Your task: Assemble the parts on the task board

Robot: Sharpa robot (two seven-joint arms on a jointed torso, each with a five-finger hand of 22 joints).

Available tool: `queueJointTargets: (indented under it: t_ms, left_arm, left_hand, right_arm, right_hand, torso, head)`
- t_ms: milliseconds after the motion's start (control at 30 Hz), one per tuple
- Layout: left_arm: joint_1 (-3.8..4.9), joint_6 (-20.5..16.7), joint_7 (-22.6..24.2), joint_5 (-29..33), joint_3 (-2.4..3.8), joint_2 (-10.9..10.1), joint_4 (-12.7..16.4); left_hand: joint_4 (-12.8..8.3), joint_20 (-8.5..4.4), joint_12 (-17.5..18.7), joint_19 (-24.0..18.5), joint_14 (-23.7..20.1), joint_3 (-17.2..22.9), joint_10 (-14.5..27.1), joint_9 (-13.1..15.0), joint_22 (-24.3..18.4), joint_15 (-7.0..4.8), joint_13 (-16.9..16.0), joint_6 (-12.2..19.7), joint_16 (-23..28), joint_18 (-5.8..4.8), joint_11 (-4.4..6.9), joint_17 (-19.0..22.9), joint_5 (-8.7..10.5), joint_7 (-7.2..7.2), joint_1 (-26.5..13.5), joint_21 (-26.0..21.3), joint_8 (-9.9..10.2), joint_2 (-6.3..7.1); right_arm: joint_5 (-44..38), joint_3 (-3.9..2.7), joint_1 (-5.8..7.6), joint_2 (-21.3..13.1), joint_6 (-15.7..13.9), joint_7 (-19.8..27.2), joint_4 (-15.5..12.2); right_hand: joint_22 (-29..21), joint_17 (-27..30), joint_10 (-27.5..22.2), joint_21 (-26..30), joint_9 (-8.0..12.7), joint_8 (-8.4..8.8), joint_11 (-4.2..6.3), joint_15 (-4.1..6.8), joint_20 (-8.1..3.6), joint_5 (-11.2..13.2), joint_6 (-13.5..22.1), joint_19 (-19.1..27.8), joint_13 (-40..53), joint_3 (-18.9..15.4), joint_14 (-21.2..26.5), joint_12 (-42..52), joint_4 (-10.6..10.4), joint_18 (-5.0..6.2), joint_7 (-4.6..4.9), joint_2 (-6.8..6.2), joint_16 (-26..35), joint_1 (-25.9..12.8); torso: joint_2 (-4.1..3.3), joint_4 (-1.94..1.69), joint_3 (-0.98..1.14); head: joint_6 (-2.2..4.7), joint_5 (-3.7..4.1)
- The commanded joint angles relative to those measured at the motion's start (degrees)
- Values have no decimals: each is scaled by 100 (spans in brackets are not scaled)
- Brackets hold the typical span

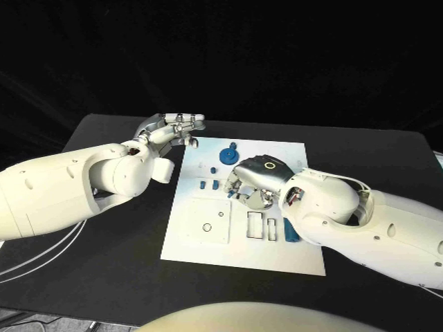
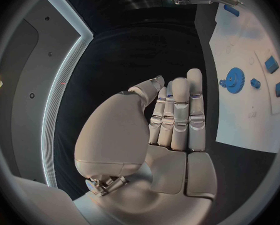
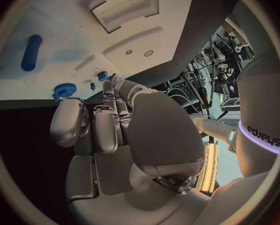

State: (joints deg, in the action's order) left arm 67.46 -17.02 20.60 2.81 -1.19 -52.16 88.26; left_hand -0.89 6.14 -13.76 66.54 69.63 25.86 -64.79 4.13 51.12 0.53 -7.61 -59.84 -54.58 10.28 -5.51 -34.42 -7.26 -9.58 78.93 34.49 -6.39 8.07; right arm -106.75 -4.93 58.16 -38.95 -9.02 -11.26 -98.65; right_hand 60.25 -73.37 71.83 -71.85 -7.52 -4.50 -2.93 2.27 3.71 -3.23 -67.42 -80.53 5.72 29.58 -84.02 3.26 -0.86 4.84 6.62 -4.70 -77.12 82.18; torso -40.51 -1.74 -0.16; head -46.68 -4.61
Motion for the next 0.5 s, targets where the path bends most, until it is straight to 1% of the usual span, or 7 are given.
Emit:
queueJointTargets:
  t_ms: [33,300,500]
  left_arm:
    - [-1,107,13,-27,3,18,13]
    - [-1,119,3,-27,3,38,15]
    - [-1,125,-2,-27,3,43,14]
  left_hand:
    - [-9,15,-24,39,-38,-27,37,-7,-8,5,-8,34,10,18,13,5,-8,-7,26,-35,-31,-48]
    - [-9,15,-24,39,-38,-27,37,-7,-8,5,-8,34,10,18,13,5,-8,-7,26,-35,-31,-48]
    - [-9,15,-24,39,-38,-27,37,-7,-8,5,-8,34,10,18,13,5,-8,-7,26,-35,-31,-48]
  right_arm:
    - [2,27,-74,107,155,126,81]
    - [-8,116,-167,279,274,161,244]
    - [-6,155,-194,331,365,157,291]
  right_hand:
    - [-8,-6,35,4,-5,5,-12,-48,2,-43,-33,-17,-2,23,-307,34,7,81,16,0,-25,-73]
    - [-23,1,30,13,-6,11,-17,-52,5,-51,-28,-12,-8,34,-306,32,20,83,23,3,-20,-77]
    - [-26,2,30,15,-7,11,-19,-53,6,-52,-27,-11,-9,35,-305,32,22,84,25,3,-20,-79]
  torso:
    - [-1,7,1]
    - [-2,10,5]
    - [1,15,8]
  head:
    - [-38,-68]
    - [-58,-98]
    - [-104,-119]
